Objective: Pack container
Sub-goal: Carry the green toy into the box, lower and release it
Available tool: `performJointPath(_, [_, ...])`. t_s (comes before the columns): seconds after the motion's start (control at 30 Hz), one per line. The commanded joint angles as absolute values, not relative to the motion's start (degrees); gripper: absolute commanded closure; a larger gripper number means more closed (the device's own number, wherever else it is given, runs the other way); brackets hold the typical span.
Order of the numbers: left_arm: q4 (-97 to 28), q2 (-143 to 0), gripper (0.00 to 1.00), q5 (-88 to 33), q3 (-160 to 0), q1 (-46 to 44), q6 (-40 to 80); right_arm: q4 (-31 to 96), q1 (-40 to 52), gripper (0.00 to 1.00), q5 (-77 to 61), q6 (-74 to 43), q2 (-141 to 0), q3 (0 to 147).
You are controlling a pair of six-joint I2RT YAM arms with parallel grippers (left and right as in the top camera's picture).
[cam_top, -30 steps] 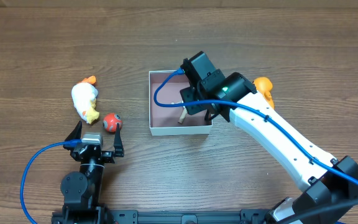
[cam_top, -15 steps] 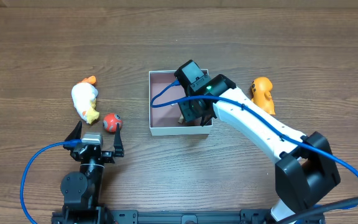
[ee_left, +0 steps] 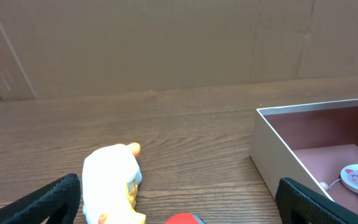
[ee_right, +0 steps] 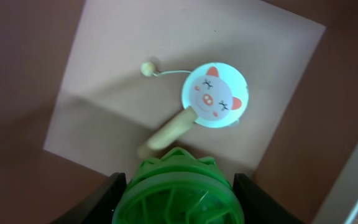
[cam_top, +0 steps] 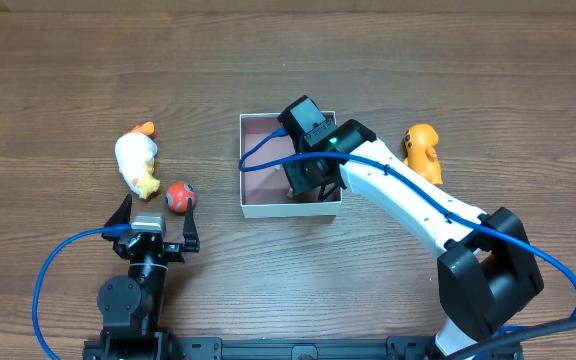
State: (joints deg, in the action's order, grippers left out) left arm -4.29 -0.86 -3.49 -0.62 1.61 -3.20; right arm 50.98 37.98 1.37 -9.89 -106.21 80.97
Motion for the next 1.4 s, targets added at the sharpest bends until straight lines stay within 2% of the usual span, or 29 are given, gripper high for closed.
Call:
performJointPath(0.0, [-4.1,-0.3,0.00,-4.1,-0.3,1.9,-3.9,50.1,38.3,0.53,-0.9,-10.3,-106.5,80.9])
performJointPath(0.8, [-4.1,-0.3,0.00,-4.1,-0.3,1.9,-3.9,47.7,38.3,0.53,-5.5,-8.6,-106.9,80.9])
performJointPath(1.37, [-4.1,-0.3,0.00,-4.1,-0.3,1.9,-3.9,44.7,38.9,0.52,-5.7,-7.0,-116.0,81.0])
